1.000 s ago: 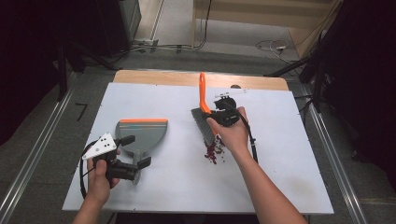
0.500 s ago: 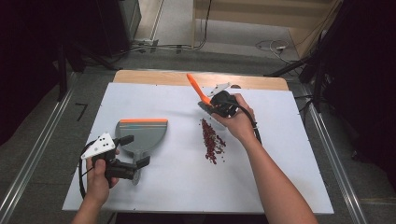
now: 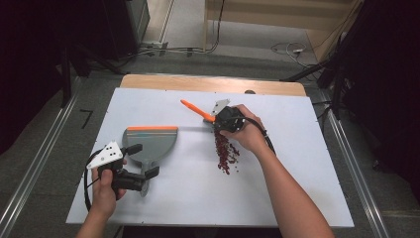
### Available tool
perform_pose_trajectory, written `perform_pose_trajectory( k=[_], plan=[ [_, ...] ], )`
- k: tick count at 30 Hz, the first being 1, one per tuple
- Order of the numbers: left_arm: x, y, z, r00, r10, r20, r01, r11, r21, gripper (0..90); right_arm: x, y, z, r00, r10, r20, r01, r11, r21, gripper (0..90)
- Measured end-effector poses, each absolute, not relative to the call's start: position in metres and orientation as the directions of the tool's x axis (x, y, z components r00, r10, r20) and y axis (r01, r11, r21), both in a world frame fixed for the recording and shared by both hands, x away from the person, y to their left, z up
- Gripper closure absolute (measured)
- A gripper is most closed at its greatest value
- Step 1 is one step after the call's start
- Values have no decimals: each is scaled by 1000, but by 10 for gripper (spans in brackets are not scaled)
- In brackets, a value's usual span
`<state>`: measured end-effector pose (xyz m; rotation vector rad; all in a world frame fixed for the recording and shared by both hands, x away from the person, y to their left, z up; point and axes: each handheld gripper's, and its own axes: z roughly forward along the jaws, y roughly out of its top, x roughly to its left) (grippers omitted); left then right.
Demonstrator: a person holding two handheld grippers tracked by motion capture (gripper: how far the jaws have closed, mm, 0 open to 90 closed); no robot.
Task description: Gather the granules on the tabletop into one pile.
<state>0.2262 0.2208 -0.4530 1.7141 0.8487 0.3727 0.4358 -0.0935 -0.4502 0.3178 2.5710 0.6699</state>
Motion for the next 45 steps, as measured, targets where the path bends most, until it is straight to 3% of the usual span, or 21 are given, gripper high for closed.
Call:
perform_pose_trajectory(
  k=[15, 45],
  plan=[
    [226, 218, -453, 693, 701, -171, 347, -116, 931, 0, 402, -105, -452, -907, 231, -353, 32, 871, 490, 685],
    [225, 215, -451, 695, 700, -165, 341, -120, 932, 0, 353, -120, -449, -925, 169, -339, -13, 881, 474, 685]
  ],
)
